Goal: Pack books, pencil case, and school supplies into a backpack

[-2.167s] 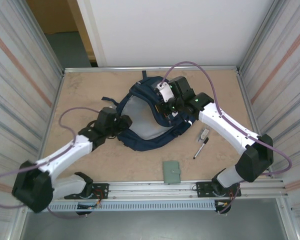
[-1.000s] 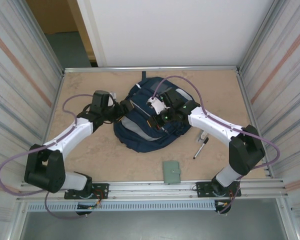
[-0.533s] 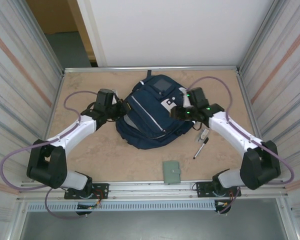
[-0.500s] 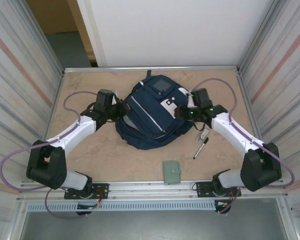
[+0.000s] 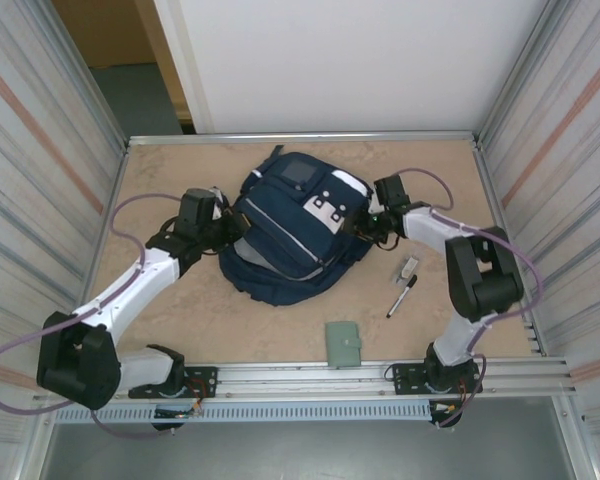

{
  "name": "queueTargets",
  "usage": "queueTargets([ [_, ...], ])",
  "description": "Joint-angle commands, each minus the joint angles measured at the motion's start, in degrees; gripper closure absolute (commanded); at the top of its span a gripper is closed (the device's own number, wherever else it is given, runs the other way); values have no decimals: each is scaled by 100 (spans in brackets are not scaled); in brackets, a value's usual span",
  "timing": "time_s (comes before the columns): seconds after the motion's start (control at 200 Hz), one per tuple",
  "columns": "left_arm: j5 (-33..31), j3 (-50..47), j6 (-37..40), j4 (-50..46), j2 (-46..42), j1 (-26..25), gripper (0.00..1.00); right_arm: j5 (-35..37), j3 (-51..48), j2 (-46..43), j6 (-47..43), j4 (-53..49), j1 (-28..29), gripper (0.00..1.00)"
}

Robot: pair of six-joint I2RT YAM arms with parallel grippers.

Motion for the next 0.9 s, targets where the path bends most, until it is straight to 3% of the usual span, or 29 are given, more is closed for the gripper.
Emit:
queueTargets([
  [0.0, -377, -275, -484, -404, -440, -247, 100, -679, 896, 677, 68, 832, 98, 60],
  [0.14, -957, -759, -1528, -17, -729, -645, 97, -856, 2081, 1530, 326, 954, 121, 55],
  [0.18, -990, -807, -1794, -1, -748, -675, 95, -673, 2310, 1626, 355, 792, 121, 40],
  [0.306, -1125, -834, -2174, 3, -814, -682, 91, -152, 2573, 1356, 51, -153, 110, 37],
  [0.356, -1166, -795, -2146, -6, -810, -691, 84, 89, 2425, 1051, -202, -547, 138, 36],
  [0.506, -1066, -653, -1706, 24, -584, -734, 66, 383, 1214, -322, -652, -1238, 142, 35],
  [0.626, -660, -486, -855, -253, -347, -803, 50, 126, -14, -1462, -490, -1619, 186, 35],
  [0.732, 176, -477, -459, -1148, -441, -841, 42, 160, -980, -2438, -232, -2055, 574, 36],
  [0.802, 161, -648, -357, -1886, -759, -931, 39, 128, -1594, -3055, 24, -2402, 866, 36],
  [0.892, 29, -765, -190, -2836, -1231, -973, 37, -445, -2339, -3780, 332, -2732, 1063, 39],
])
